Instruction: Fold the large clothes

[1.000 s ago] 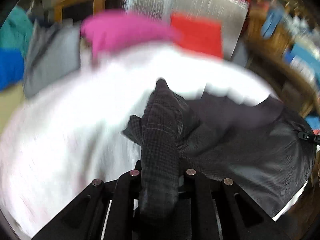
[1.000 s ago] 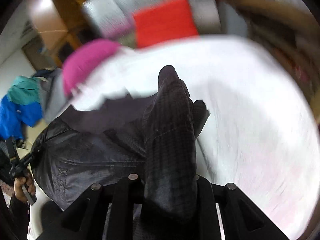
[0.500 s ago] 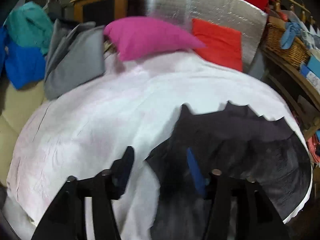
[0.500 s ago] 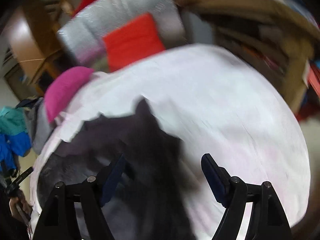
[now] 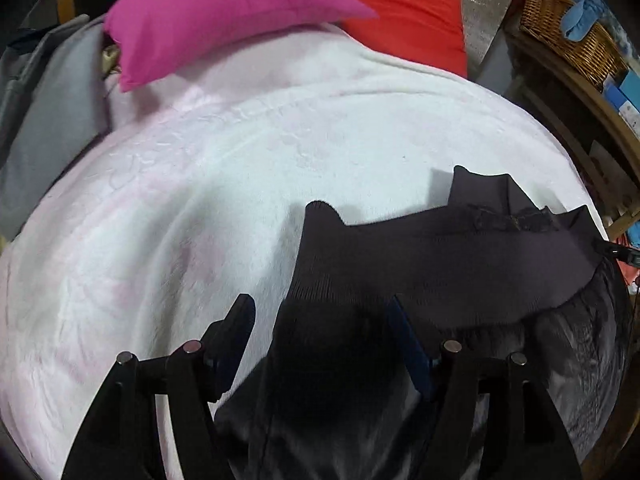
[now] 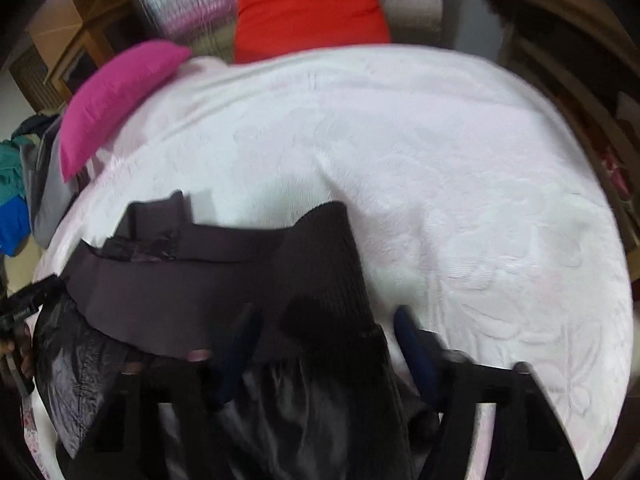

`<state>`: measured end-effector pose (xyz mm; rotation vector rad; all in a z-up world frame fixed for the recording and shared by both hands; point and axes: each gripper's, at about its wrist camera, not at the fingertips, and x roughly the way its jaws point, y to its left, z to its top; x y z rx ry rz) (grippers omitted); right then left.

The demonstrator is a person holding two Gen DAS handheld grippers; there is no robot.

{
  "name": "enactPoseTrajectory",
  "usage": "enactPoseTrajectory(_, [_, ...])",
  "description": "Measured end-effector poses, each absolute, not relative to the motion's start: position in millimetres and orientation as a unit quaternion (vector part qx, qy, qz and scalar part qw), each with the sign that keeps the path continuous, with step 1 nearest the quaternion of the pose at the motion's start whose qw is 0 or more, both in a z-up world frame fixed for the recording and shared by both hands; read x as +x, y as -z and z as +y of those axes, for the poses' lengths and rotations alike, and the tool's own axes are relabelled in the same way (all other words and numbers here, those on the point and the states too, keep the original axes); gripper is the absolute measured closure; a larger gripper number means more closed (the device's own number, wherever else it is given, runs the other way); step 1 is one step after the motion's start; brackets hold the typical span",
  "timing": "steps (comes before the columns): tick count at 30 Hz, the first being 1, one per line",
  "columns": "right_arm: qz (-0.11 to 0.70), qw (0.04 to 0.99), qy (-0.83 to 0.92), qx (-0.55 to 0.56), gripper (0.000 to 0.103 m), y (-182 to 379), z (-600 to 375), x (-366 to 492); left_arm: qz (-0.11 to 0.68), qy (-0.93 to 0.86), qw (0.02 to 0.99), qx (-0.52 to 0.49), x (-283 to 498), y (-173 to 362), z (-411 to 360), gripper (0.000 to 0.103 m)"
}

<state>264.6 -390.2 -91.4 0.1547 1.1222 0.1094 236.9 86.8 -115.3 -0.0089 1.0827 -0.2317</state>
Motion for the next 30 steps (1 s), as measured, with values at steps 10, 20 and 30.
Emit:
enactPoseTrajectory(10, [0.538, 0.833, -0.008, 0.128, 0.088, 121.6, -427.5, 268.6, 0.541, 0.056, 0.835, -0.084, 252.3, 145.2, 112.6, 0.08])
enactPoseTrajectory(20, [0.452, 0.881, 0.028, 0.138, 0.023, 61.2, -419.3, 211.3, 0.458, 0.022, 0.888, -0.037, 199.2, 79.6, 100.3, 0.057])
enactPoseTrajectory(30, [0.395, 0.918, 0.001, 0.02, 0.023, 64.1, -320.2, 81.7, 0.39, 0.006, 0.921, -0.021, 59.0, 79.9, 45.5, 0.038])
